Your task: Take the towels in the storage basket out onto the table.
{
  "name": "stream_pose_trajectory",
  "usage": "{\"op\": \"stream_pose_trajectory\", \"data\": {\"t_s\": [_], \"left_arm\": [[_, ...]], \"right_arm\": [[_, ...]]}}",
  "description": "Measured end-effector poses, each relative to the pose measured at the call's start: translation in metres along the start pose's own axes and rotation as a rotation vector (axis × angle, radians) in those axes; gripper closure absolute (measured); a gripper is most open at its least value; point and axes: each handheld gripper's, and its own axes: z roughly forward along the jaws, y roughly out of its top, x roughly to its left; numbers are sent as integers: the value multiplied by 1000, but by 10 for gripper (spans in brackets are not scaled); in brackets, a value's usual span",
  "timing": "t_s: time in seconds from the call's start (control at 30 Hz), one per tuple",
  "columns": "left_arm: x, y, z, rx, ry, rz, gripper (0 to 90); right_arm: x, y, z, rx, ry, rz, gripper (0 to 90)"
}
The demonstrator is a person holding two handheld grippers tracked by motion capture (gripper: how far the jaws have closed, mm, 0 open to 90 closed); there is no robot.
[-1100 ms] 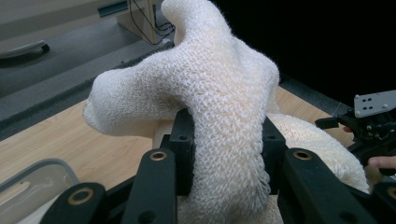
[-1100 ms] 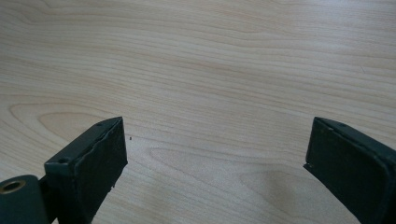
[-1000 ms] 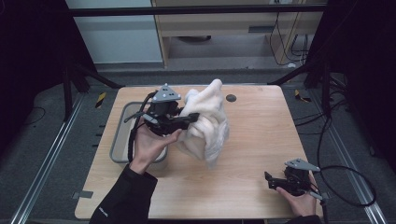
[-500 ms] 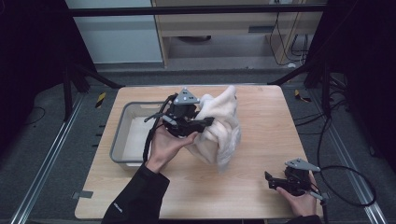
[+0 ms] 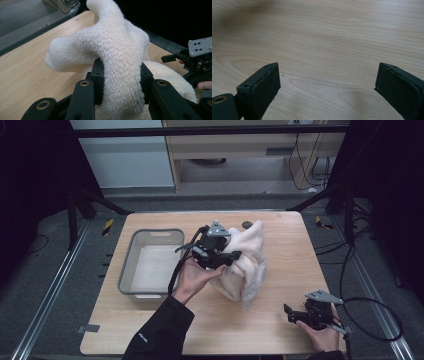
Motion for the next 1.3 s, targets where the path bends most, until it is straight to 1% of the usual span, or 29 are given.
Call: {"op": "stream_pose_trajectory", "data": {"t_s": [0.03, 0.1, 0.23, 0.3, 0.33, 0.4, 0.57, 0.67, 0.77, 0.8, 0.9, 1.0, 1.03, 1.07, 1.13, 1.3], "left_arm": [[0, 0, 0, 0, 0, 0, 665], [1, -4, 8, 14, -4, -5, 665], [3, -8, 15, 21, -6, -11, 663], [5, -12, 23, 28, -10, -23, 663], [5, -12, 23, 28, -10, -23, 662], [7, -17, 30, 39, -13, -25, 662], [8, -22, 38, 43, -20, -28, 659], [8, -26, 45, 45, -23, -32, 657], [8, -28, 48, 51, -23, -38, 652], [8, -31, 50, 64, -23, -36, 648], [9, -33, 52, 73, -22, -36, 639], [11, -39, 56, 80, -25, -64, 622], [11, -39, 56, 80, -25, -64, 618], [12, -42, 58, 93, -23, -57, 613], [12, -45, 61, 107, -23, -60, 597], [12, -51, 64, 115, -20, -62, 575]], "right_arm": [[0, 0, 0, 0, 0, 0, 57], [0, 0, 0, 1, -2, -1, 58], [0, 0, 1, 1, -3, -3, 57], [0, 0, 1, 2, -5, -2, 57], [0, 0, 1, 2, -5, -2, 57], [0, 0, 1, 1, -5, -6, 57], [0, 0, 1, 2, -6, -1, 57], [0, -1, 1, 3, -11, -10, 57], [0, -1, 1, 2, -12, -10, 56], [0, -1, 1, 3, -12, -9, 56], [0, -1, 1, 4, -13, -10, 55], [0, -1, 1, 6, -16, -15, 54], [0, -1, 1, 6, -16, -15, 54], [-1, -1, 2, 7, -15, -16, 55], [-1, -1, 2, 7, -18, -18, 54], [-1, -1, 2, 11, -16, -17, 57]]}}
